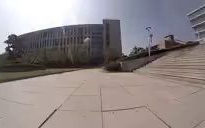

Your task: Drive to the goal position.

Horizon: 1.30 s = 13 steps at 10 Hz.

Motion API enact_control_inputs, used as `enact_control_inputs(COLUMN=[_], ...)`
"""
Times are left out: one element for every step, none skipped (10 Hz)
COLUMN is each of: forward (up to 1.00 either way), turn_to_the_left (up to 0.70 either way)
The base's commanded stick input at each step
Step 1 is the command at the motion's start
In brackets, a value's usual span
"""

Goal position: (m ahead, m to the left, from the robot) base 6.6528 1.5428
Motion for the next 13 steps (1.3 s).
enact_control_inputs(forward=[0.7,0.7,0.7,0.7,0.7,0.7,0.7,0.7,0.7,0.7,0.7,0.7,0.7], turn_to_the_left=[0.0,0.0,0.0,0.0,0.0,0.0,0.0,0.0,0.0,0.0,0.0,0.0,0.0])
